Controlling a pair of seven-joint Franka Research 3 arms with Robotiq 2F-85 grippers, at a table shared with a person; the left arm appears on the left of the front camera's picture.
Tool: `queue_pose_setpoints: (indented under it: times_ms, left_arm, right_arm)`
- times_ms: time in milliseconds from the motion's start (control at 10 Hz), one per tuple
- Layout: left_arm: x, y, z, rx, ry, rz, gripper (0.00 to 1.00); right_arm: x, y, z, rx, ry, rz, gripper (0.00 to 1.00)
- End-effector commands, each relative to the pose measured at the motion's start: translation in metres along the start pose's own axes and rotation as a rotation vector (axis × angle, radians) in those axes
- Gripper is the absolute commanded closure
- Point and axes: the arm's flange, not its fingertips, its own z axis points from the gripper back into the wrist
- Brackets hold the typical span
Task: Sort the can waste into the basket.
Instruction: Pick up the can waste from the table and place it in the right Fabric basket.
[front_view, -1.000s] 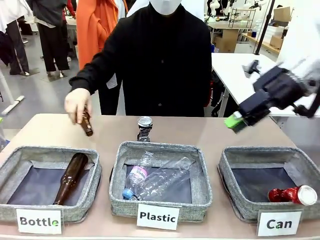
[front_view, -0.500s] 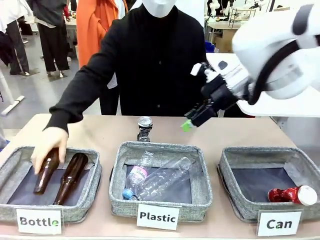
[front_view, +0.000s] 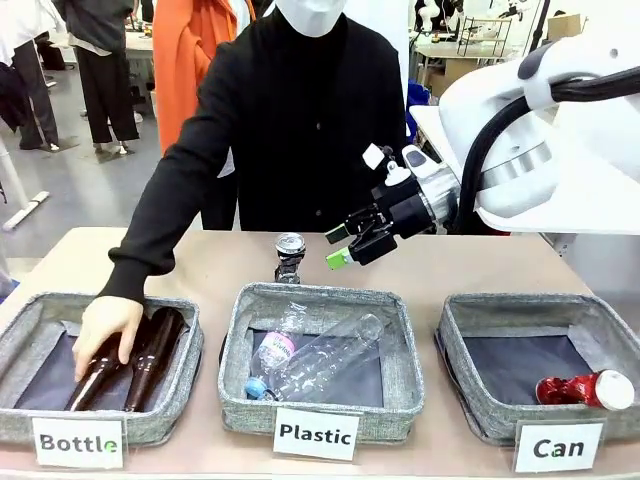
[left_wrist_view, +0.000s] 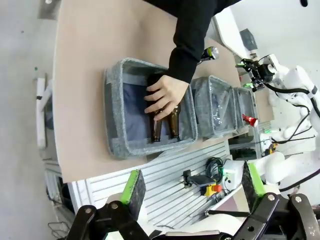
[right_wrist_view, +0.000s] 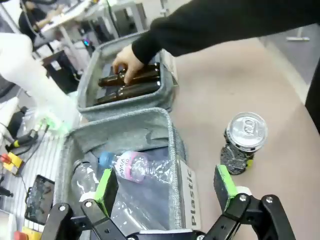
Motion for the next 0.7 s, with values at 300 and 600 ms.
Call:
queue_pose_setpoints:
  times_ms: [300,600]
  left_arm:
    - [0.03,-0.019,-0.048,-0.092,0.036,-0.093,0.0]
    - [0.038,-0.025,-0.121,-0.164,0.066,-0.145,0.0]
  right_arm:
    - [-0.031,-0.017,0.002,-0.079,-0.046,0.225,0.0]
    - [-0.043,-0.053,-0.005,-0.119,-0.082,0.311,0.0]
